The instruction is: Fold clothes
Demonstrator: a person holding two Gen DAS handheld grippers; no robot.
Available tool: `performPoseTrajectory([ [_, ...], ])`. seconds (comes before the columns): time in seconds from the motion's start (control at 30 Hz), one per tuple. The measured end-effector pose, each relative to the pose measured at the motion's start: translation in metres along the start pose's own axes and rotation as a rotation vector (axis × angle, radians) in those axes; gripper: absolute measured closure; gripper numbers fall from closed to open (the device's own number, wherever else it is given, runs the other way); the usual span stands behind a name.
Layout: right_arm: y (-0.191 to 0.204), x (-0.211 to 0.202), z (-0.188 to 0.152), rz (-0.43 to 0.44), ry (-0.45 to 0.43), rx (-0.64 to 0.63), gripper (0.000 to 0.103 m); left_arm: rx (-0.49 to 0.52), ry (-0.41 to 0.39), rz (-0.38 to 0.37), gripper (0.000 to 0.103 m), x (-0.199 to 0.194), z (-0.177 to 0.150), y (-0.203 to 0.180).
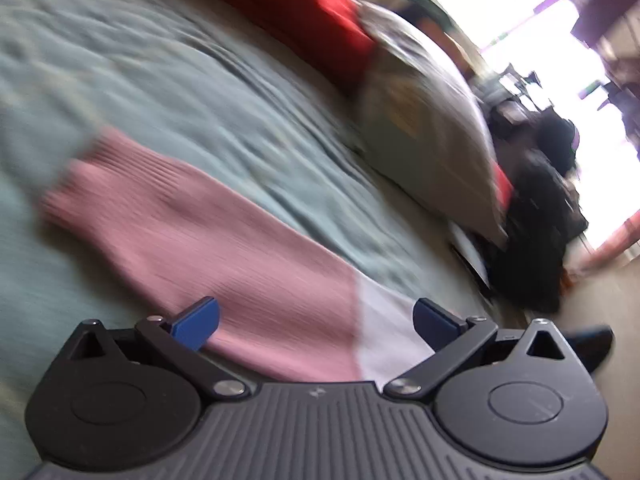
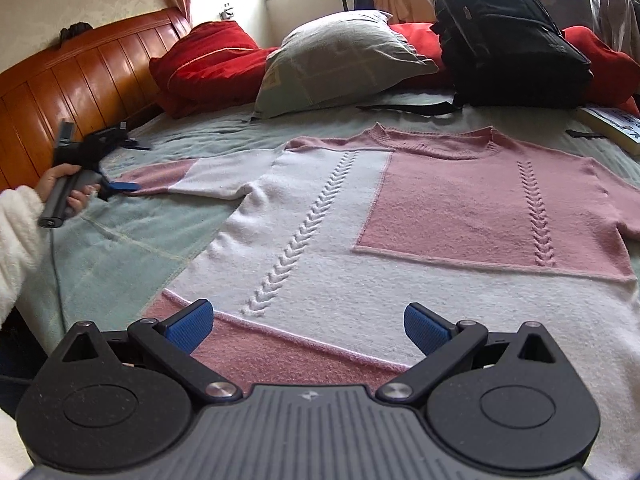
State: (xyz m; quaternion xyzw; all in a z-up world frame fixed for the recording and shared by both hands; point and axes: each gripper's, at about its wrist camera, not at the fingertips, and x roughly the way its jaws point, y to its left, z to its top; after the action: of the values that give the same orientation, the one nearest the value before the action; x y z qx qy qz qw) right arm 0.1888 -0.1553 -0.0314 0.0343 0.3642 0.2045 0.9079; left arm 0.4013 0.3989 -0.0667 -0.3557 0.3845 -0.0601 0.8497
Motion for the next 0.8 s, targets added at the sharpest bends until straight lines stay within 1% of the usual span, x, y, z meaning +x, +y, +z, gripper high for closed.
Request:
performPoseTrajectory([
  [0.07,-0.001,0.002,0.001,-0.002,0.002,0.010,0.000,-0.012,-0.037,0.010,0.001,-0.007,0.007,0.001],
  [0.13,-0.002,0.005,0.001,-0.005,0.004,0.019,0.000,-0.013,-0.048,-0.006,0.001,-0.004,0.010,-0.005],
  [0.2,-0.001,0.008,0.001,-0.007,0.008,0.023,0.000,0.001,-0.015,-0.064,0.001,0.009,0.008,-0.021],
  [0.27,0.000,0.009,0.001,-0.007,0.012,0.019,0.000,0.041,0.037,-0.115,0.001,0.028,0.002,-0.039],
  [0.3,0.001,0.010,0.001,-0.007,0.015,0.017,0.000,0.064,0.057,-0.126,0.001,0.037,-0.001,-0.047],
  [0.37,0.002,0.011,0.001,-0.008,0.019,0.012,0.000,0.099,0.085,-0.124,0.001,0.055,-0.007,-0.059],
  [0.43,0.002,0.011,0.001,-0.014,0.022,0.012,0.000,0.100,0.108,-0.104,0.001,0.070,-0.011,-0.061],
  [0.47,0.001,0.011,0.001,-0.017,0.022,0.012,0.000,0.095,0.107,-0.098,0.001,0.073,-0.012,-0.059],
  [0.53,-0.001,0.011,0.001,-0.021,0.022,0.016,0.000,0.076,0.086,-0.090,0.001,0.071,-0.011,-0.050],
  [0.57,-0.002,0.012,0.001,-0.023,0.022,0.019,0.000,0.068,0.068,-0.070,0.001,0.066,-0.009,-0.044],
  [0.8,-0.010,0.017,0.000,-0.030,0.028,0.052,0.000,0.020,-0.099,0.143,0.001,0.017,0.019,0.005],
])
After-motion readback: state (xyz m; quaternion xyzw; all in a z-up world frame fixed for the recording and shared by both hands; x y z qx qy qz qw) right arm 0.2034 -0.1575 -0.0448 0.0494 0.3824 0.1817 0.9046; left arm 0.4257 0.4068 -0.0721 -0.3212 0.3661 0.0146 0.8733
